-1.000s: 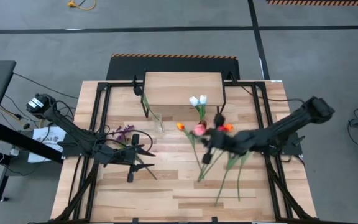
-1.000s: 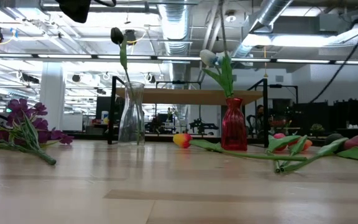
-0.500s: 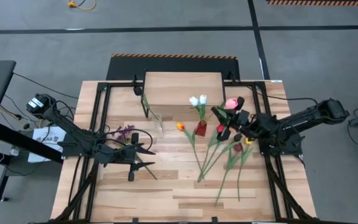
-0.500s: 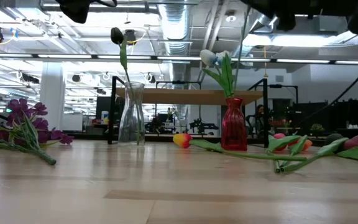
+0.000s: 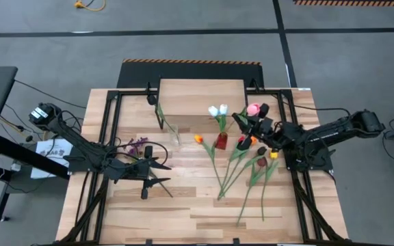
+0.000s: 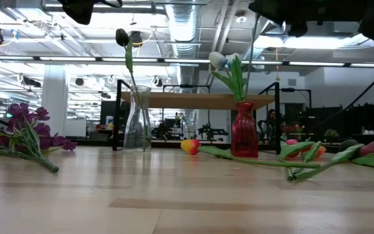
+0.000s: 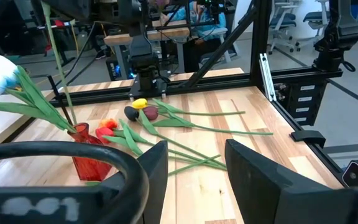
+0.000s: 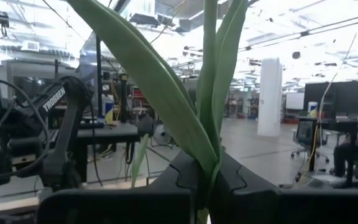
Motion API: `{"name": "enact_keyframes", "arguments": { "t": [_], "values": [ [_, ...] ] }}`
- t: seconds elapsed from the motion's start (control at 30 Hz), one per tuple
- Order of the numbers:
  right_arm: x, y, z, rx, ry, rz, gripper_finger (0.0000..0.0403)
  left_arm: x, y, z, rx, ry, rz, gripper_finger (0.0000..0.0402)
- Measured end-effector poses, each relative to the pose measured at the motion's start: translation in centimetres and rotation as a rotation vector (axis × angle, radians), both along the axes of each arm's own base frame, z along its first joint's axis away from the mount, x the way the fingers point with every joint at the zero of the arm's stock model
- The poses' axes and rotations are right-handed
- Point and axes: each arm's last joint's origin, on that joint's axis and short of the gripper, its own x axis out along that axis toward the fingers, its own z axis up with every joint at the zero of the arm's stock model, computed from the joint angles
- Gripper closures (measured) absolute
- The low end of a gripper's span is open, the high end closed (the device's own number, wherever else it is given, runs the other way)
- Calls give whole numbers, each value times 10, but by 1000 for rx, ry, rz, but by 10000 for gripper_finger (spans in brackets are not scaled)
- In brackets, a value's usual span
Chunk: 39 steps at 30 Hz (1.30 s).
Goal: Pick and place flowers into a vace then onto a shelf
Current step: Put the pink flower into the red vase
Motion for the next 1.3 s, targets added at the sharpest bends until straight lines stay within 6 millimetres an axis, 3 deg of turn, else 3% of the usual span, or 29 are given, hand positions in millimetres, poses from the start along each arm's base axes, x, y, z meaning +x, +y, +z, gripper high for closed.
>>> {"name": "enact_keyframes", "arguments": {
  "t": [0.4, 0.63, 0.9, 1.3],
  "values": [
    [12, -10, -18, 85, 63, -25, 399, 0, 0, 0, 0, 0, 0, 252],
    [13, -10, -19, 122, 50, -17, 373, 0, 0, 0, 1, 1, 0, 252],
    [14, -11, -29, 144, 147, -34, 311, 0, 0, 0, 1, 1, 0, 252],
    [14, -9, -48, 222, 306, -36, 174, 0, 0, 1, -18, -8, 1, 252]
  ]
}}
